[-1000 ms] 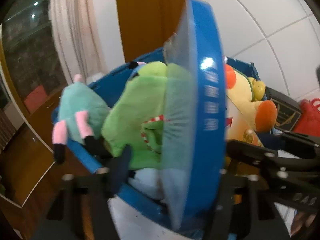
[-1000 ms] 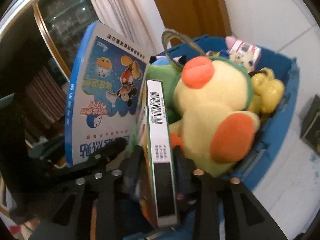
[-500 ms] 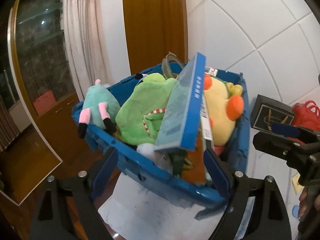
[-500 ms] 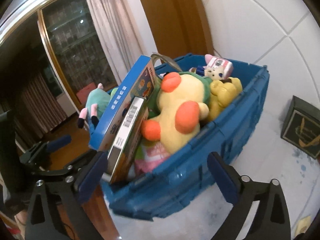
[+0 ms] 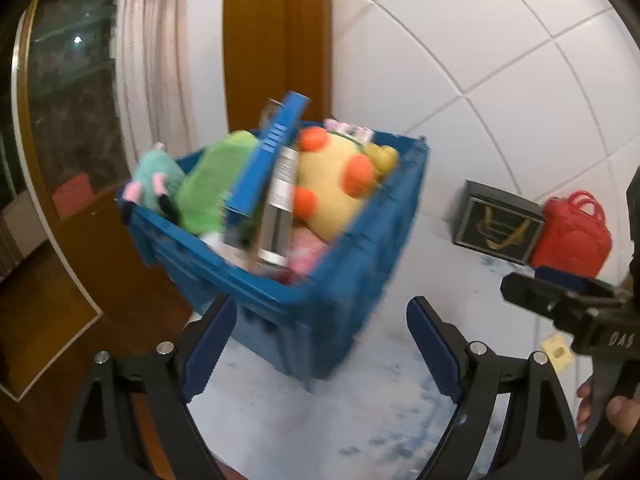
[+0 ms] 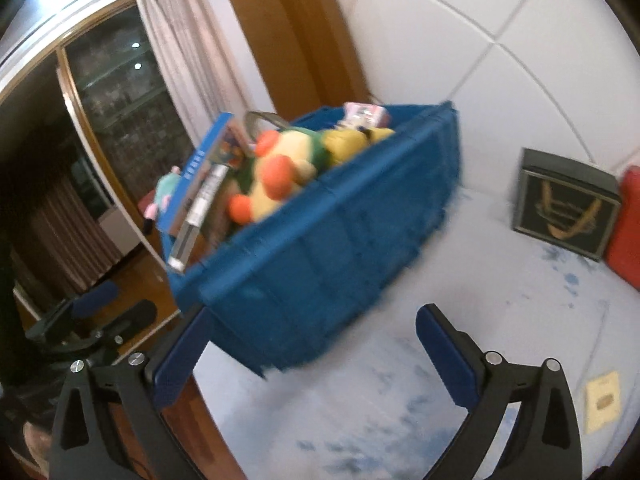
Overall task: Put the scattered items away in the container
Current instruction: 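Withdraw both grippers from the crate toward the cream card box and blue toy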
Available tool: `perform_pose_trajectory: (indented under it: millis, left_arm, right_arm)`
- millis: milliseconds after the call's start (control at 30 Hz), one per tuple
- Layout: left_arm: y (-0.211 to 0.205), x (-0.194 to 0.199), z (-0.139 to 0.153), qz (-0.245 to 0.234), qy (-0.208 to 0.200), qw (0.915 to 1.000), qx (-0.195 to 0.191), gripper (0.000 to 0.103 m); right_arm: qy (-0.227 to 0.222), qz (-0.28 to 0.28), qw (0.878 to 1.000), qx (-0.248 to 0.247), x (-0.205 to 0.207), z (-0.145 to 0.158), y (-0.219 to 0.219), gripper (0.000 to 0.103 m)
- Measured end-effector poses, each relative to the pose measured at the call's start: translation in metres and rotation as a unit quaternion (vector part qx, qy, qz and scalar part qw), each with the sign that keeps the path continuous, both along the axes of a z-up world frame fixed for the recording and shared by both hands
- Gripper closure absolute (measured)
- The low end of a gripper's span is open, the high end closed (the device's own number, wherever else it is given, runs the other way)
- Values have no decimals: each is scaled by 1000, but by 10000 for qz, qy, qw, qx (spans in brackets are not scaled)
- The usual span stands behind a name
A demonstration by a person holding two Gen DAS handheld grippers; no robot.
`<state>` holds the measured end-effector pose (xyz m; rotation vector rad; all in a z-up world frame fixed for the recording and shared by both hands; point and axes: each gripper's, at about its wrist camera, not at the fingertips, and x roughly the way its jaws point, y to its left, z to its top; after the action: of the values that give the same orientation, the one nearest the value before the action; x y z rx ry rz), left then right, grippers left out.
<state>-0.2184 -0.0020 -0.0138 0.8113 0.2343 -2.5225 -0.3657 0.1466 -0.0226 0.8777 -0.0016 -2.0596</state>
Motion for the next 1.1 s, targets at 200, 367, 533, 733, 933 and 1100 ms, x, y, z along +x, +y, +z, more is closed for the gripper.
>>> perform_pose_trajectory:
  millis: [200,367,533,733,933,1100]
  left_arm:
    - [65,-10,-13,-118,-108,9998,120,16]
    - [125,-20,-35,-261,-305,9990,220,16]
    - [183,-40,-67,-660,-703,9949,308,16]
    - [244,-70,-98,-1512,-968,9833,301,16]
    - [291,-90,-137,-2142,-1292,9665,580,16]
    - [318,-105,-155,-2201,-1592,9608,561,16]
  right_arm:
    - [-174,-265,9995,93,-1,-20,75,0]
    - [-275,-475,9985,86,2,-34,148,0]
    - [-550,-861,9945,241,3,-64,221,0]
    - [-1019,-1892,9758,413,6,-106,324,0]
    - [-1475,-3045,9388,641,22,-140,416,0]
    - [-1538,-3227,9324,538,25,-152,454,0]
